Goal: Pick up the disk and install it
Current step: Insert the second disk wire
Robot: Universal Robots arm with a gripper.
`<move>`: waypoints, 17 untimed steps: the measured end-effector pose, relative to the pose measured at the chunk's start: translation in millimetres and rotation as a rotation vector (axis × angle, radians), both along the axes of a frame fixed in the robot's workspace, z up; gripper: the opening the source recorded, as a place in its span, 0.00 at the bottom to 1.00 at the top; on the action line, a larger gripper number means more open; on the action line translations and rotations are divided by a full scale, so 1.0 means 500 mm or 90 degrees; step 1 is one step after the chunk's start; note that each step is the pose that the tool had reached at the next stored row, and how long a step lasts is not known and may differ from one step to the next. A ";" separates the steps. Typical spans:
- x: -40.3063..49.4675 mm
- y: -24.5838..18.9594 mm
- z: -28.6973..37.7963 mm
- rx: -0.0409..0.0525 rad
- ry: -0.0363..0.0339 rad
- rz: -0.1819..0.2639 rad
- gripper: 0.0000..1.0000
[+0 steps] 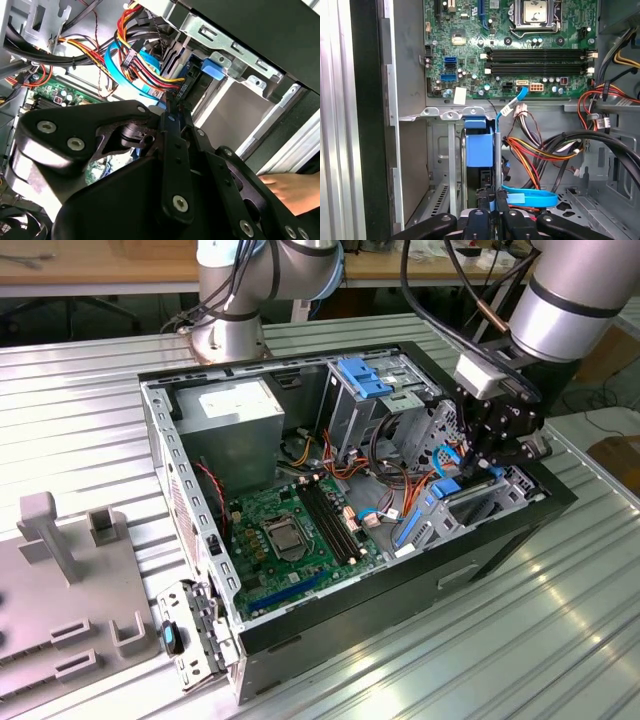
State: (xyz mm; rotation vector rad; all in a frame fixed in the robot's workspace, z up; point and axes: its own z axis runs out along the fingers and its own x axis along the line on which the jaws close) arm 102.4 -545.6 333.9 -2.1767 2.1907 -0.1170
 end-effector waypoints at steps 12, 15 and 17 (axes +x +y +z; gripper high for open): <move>0.000 -0.0003 0.032 0.0020 -0.0013 0.000 0.24; 0.000 -0.0004 0.050 0.0017 -0.0020 0.000 0.24; 0.000 -0.0004 0.050 0.0019 -0.0020 0.000 0.24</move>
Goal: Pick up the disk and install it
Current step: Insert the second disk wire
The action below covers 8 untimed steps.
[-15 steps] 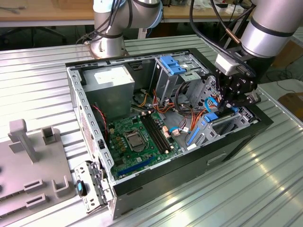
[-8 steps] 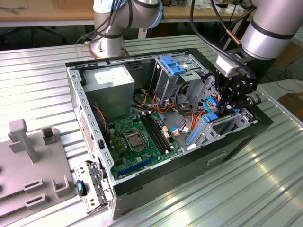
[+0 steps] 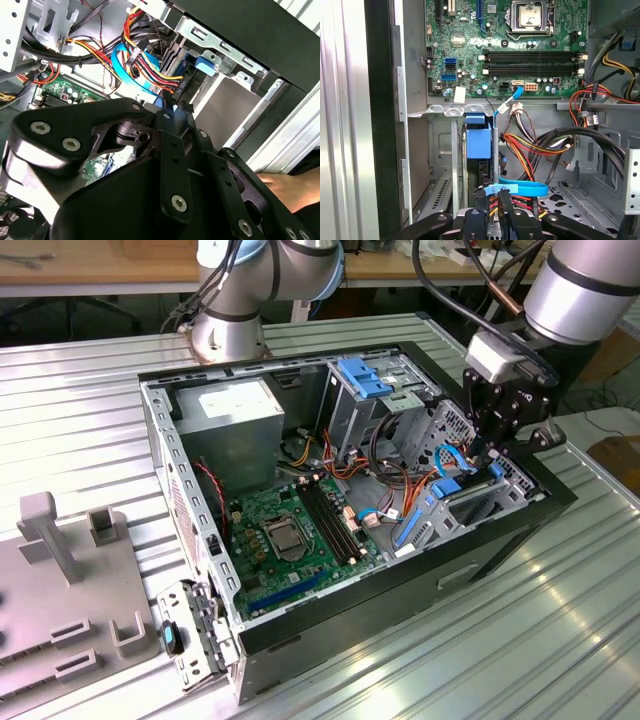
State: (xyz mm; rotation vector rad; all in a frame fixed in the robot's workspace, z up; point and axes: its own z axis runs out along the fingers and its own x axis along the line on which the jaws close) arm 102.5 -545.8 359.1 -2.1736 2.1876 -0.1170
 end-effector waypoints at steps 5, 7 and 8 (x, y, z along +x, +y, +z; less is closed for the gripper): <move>0.000 0.0000 0.000 0.0000 0.0000 0.000 0.11; 0.000 0.0000 0.000 0.0001 0.0000 0.000 0.11; 0.000 0.0000 0.000 0.0001 0.0000 0.000 0.11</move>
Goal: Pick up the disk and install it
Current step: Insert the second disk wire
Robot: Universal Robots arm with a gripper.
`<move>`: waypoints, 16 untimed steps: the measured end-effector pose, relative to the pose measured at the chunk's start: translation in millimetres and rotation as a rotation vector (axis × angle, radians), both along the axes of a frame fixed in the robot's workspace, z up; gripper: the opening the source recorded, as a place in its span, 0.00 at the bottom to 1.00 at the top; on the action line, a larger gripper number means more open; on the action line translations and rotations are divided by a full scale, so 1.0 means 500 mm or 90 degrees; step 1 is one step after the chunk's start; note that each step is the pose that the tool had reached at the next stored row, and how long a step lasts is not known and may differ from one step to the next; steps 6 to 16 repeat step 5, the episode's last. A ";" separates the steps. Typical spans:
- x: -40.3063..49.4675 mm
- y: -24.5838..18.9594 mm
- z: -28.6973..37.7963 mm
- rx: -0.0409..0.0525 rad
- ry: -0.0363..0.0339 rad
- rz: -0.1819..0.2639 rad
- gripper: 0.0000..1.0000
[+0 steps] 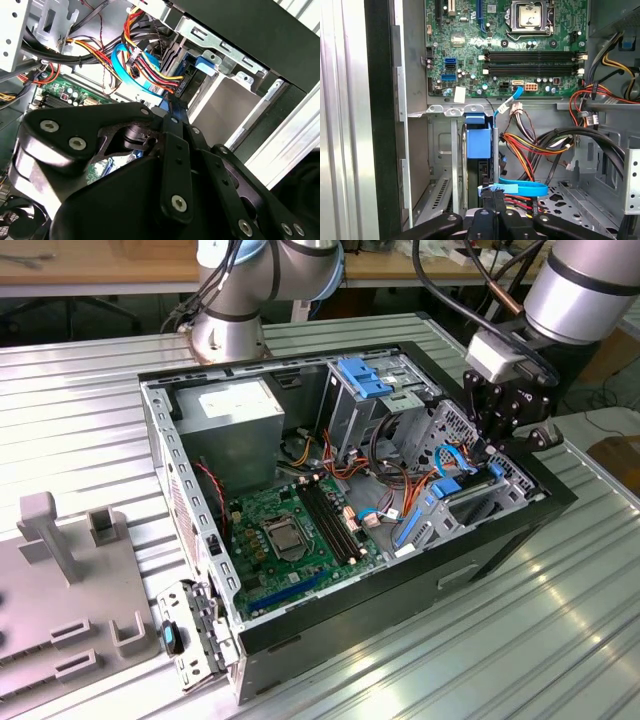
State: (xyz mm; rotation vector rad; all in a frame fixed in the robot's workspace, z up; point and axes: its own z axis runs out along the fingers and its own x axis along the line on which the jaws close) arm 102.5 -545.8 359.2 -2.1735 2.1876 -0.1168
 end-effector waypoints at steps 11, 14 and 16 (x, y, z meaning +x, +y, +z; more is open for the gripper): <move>0.000 0.0000 0.000 0.0003 0.0000 0.000 0.11; 0.000 0.0000 0.000 0.0003 0.0000 0.000 0.11; 0.000 0.0000 0.000 0.0003 0.0000 0.000 0.11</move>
